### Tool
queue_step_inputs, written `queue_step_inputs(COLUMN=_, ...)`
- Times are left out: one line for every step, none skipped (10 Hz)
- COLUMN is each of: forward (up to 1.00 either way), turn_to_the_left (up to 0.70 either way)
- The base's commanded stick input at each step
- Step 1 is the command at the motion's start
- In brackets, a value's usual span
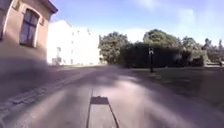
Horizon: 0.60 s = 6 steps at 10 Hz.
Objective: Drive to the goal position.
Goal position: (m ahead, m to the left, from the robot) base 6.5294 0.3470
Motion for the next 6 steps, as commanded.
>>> queue_step_inputs(forward=0.70, turn_to_the_left=0.00)
queue_step_inputs(forward=0.70, turn_to_the_left=0.00)
queue_step_inputs(forward=0.70, turn_to_the_left=-0.02)
queue_step_inputs(forward=0.70, turn_to_the_left=-0.10)
queue_step_inputs(forward=0.70, turn_to_the_left=-0.14)
queue_step_inputs(forward=0.70, turn_to_the_left=-0.14)
